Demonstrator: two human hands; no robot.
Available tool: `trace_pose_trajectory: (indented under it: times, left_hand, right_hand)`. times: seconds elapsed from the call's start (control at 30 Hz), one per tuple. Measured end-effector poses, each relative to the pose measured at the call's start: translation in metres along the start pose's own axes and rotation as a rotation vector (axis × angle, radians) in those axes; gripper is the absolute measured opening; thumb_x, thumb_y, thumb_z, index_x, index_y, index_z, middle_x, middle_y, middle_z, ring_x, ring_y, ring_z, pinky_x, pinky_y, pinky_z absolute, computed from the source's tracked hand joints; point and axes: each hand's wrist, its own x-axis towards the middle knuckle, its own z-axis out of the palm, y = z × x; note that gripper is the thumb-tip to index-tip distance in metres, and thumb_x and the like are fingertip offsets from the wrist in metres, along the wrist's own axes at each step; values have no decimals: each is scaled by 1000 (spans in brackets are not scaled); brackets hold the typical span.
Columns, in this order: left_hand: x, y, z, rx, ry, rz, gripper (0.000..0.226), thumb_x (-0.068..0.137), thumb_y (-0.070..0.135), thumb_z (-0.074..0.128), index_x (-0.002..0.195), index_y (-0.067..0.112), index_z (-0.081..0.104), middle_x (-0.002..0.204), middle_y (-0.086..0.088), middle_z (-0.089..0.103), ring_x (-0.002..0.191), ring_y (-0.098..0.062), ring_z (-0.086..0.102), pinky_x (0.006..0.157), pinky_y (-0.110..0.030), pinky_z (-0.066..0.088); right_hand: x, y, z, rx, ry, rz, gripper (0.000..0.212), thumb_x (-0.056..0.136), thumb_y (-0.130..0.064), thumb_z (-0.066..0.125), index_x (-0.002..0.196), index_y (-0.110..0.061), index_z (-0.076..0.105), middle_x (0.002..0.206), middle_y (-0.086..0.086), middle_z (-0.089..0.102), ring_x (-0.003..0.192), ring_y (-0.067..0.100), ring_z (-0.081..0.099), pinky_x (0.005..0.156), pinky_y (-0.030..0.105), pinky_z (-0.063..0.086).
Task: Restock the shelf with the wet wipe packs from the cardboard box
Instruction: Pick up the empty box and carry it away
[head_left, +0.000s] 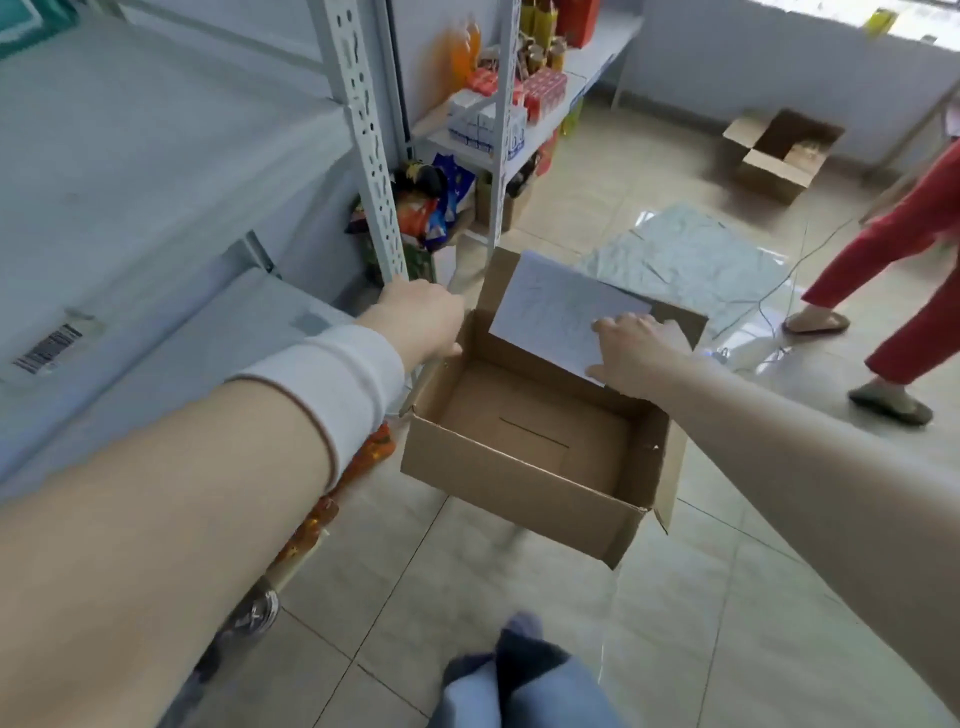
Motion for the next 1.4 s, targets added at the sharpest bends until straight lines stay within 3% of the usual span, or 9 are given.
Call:
trace_pose_trajectory:
  times: [0.17,0.37,0.57,0.67,0.8,0.97,1.07,1.17,1.4]
  left_hand:
    - [43,42,41,-34,-95,82,38,94,41,47,123,16,49,120,-9,60,111,-29,56,84,-38,45]
    - [100,80,96,-279,-167,4,40,93,34,50,129,16,48,124,-7,60,112,-28,57,91,-38,45]
    - [136,94,149,-403,-314,-41,46,93,34,50,135,18,42,131,-5,55,119,-25,53,96,-37,41]
    - [161,87,173,-495,-310,-87,51,92,33,53,138,17,39,134,-6,53,122,-25,50,98,-38,42]
    - [221,70,229,-701,-297,-301,69,89,31,58,146,12,24,147,-13,37,136,-29,34,110,-42,33]
    - [302,40,309,-831,-347,-574,86,87,35,60,149,6,8,153,-19,20,142,-35,19,116,-47,21]
    - [332,35,335,-923,-365,-605,76,90,36,57,147,6,18,151,-18,29,139,-34,28,112,-45,26]
    - [340,36,347,-1015,-339,-599,51,95,32,49,138,9,38,139,-15,48,128,-35,44,104,-43,35]
    - [341,37,362,-977,-246,-625,41,99,30,40,129,5,51,129,-20,56,120,-39,51,101,-46,40]
  right_hand:
    - [7,40,83,99,-165,130,55,91,-42,51,135,-13,41,131,11,51,123,31,47,101,47,40]
    - [30,76,166,286,-328,350,53,93,-42,47,138,-14,39,134,10,49,125,29,46,103,46,38]
    - [52,82,221,440,-428,450,50,94,-36,48,137,-12,39,138,10,45,130,28,40,107,44,34]
    - [70,85,245,637,-373,550,51,94,-30,50,139,-9,38,144,12,39,133,27,38,109,39,34]
    - [107,96,293,817,-174,792,62,91,-18,54,144,-2,26,149,18,30,140,29,27,113,37,24]
    - [163,127,353,890,-75,1108,81,89,-26,60,148,1,11,155,18,16,144,28,14,116,36,15]
    - [187,141,383,935,-93,1183,69,92,-34,54,145,0,25,149,19,32,138,33,30,112,39,24]
    - [197,144,395,996,-69,1164,44,94,-34,49,127,-5,49,126,17,58,117,36,52,96,40,40]
    - [207,142,400,950,-32,1225,38,98,-26,43,118,3,57,119,28,60,111,44,53,92,42,41]
